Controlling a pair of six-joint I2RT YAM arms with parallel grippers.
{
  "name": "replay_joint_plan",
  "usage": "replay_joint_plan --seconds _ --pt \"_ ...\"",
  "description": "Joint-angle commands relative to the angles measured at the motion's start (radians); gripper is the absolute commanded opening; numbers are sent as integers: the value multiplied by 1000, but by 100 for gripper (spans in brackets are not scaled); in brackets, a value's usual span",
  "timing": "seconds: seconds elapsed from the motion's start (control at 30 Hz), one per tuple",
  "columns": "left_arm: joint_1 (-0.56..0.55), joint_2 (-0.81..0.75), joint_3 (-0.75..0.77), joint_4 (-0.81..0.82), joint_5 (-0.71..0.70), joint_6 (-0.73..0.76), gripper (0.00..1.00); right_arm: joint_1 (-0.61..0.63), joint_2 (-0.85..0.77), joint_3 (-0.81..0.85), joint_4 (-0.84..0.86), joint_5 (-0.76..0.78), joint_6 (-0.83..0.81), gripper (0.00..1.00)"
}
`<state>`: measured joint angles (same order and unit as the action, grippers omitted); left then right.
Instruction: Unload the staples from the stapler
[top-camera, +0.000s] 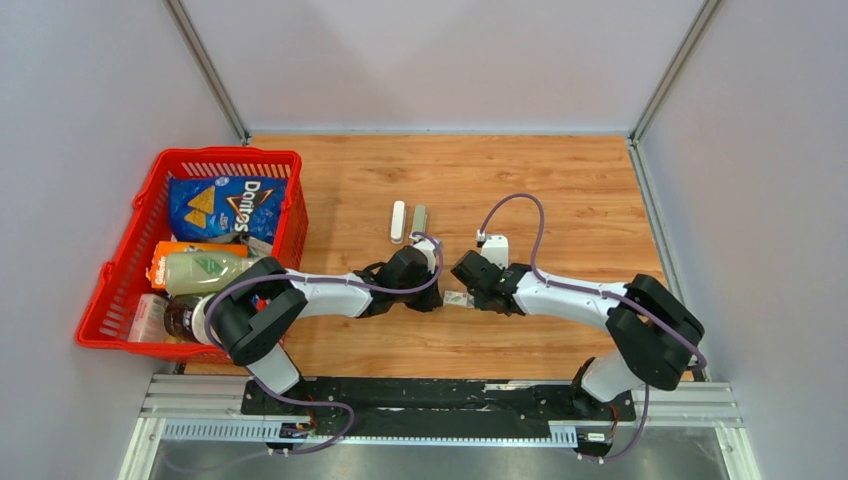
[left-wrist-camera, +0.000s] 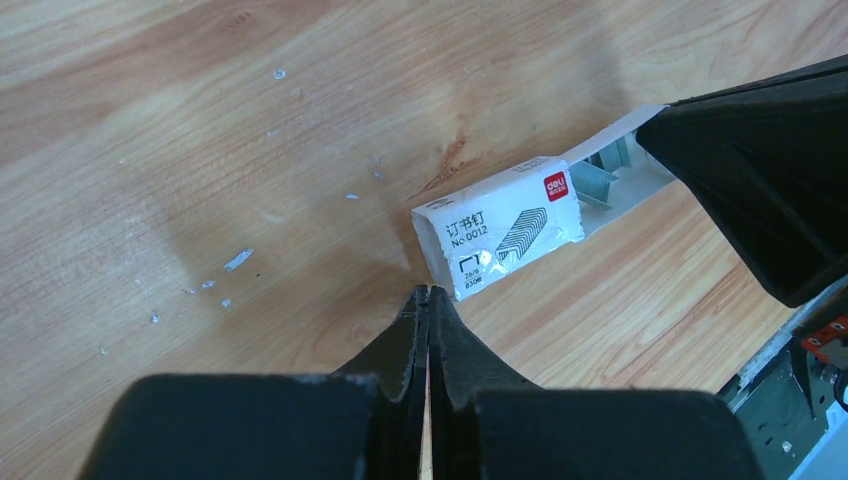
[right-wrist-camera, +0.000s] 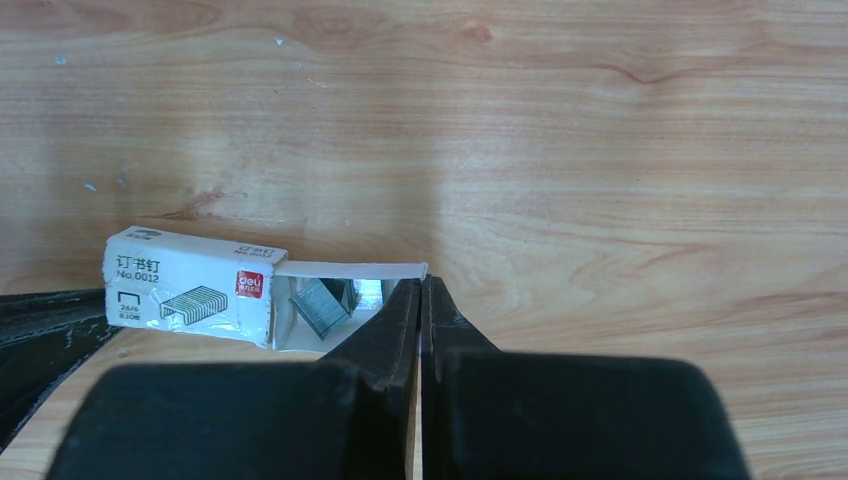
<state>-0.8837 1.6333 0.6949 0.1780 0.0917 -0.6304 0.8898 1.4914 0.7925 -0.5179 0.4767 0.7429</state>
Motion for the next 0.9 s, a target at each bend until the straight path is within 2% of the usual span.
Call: replay_joint_plan --seconds 0.0,0.3,0.87 --pt "-3 16 11 0 9 1 0 6 27 43 25 46 -19 0" --pt "-3 16 21 -15 5 15 0 5 30 48 10 85 -27 0" --pt "-3 30 31 -25 -4 21 0 5 47 62 45 54 -25 0"
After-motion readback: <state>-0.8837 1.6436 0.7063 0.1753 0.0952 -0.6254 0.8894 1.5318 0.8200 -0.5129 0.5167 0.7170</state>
